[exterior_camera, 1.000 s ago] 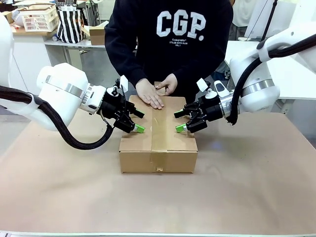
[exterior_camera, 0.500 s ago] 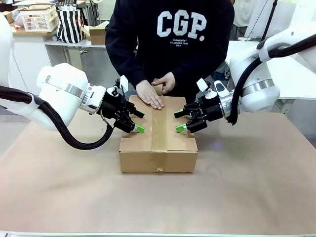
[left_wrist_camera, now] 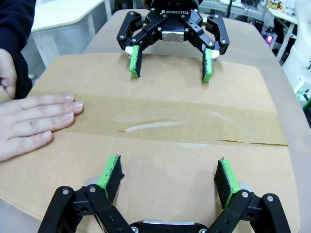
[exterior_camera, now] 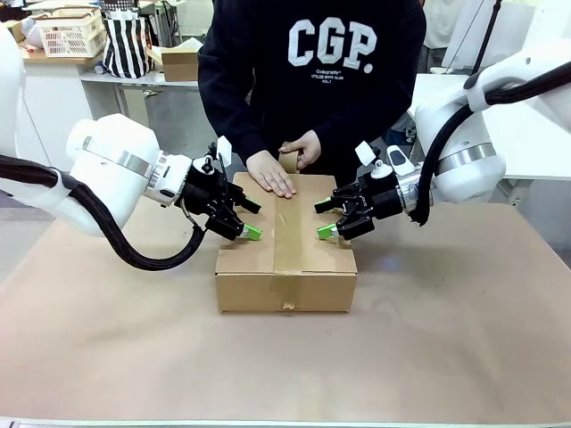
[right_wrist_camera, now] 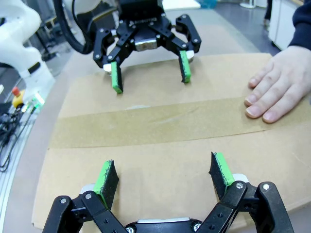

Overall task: Pack the gift set into the box.
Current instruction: Press and hold the closed box until the human finishes sealing it.

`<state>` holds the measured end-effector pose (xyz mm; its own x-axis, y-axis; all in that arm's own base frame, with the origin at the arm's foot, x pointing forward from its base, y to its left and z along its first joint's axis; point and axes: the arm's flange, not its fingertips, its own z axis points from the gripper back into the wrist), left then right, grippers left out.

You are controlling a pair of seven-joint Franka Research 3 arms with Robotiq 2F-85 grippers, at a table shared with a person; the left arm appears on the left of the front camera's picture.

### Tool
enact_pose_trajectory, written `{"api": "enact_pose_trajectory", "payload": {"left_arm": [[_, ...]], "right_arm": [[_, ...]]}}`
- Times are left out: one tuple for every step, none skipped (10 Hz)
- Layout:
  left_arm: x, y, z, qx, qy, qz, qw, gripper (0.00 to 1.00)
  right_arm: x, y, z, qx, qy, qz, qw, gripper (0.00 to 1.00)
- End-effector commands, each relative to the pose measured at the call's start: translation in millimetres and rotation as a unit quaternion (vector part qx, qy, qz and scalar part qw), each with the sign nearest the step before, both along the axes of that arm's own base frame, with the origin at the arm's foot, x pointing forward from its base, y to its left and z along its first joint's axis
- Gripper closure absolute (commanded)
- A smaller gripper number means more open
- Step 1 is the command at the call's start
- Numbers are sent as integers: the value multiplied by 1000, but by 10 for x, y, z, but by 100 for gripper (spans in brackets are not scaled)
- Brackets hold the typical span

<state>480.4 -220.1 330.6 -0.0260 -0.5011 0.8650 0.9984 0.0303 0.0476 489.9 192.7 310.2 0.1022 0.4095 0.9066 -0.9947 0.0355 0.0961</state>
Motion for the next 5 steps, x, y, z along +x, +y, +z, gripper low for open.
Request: {"api": "enact_pose_trajectory", "payload": {"left_arm": [[-8, 3, -20, 2, 0, -1, 1000, 0], [-8, 3, -20, 2, 0, -1, 1000, 0], [-8, 3, -20, 2, 0, -1, 1000, 0], [-8, 3, -20, 2, 0, -1, 1000, 0], [-8, 3, -20, 2, 0, -1, 1000, 0]], "right_arm": [[-11, 3, -34, -6, 1, -2, 1000, 0], [-11, 3, -34, -6, 1, -2, 1000, 0], [-11, 3, -34, -6, 1, -2, 1000, 0], [-11, 3, -34, -6, 1, -2, 1000, 0], [-11, 3, -34, -6, 1, -2, 1000, 0]]}}
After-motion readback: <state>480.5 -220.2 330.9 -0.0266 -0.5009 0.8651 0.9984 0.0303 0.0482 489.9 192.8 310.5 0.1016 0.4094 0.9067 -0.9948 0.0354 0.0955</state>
